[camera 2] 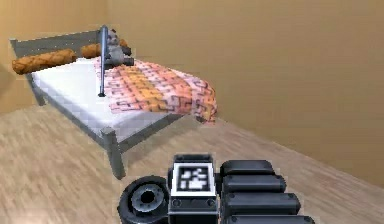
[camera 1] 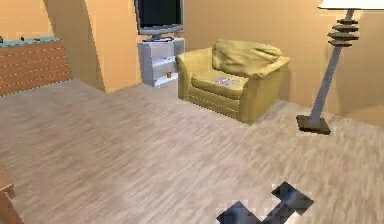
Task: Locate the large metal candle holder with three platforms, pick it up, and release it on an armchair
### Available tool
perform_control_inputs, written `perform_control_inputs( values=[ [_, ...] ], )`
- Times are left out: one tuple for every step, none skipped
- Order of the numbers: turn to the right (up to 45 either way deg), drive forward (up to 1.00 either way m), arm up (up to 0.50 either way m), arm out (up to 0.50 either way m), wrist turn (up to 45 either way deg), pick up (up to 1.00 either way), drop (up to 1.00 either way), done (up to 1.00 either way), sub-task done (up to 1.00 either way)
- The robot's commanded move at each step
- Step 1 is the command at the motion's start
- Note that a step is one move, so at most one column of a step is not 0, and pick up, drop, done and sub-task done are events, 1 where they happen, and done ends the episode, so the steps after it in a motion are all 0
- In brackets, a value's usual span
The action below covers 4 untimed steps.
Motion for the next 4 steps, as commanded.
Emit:
perform_control_inputs(
  values=[
    [0.0, 1.0, 0.0, 0.0, 0.0, 0.0, 0.0, 0.0, 0.0],
    [0.0, 1.0, 0.0, 0.0, 0.0, 0.0, 0.0, 0.0, 0.0],
    [0.0, 0.35, 0.0, 0.0, 0.0, 0.0, 0.0, 0.0, 0.0],
    [45.0, 0.0, 0.0, 0.0, 0.0, 0.0, 0.0, 0.0, 0.0]
  ],
)
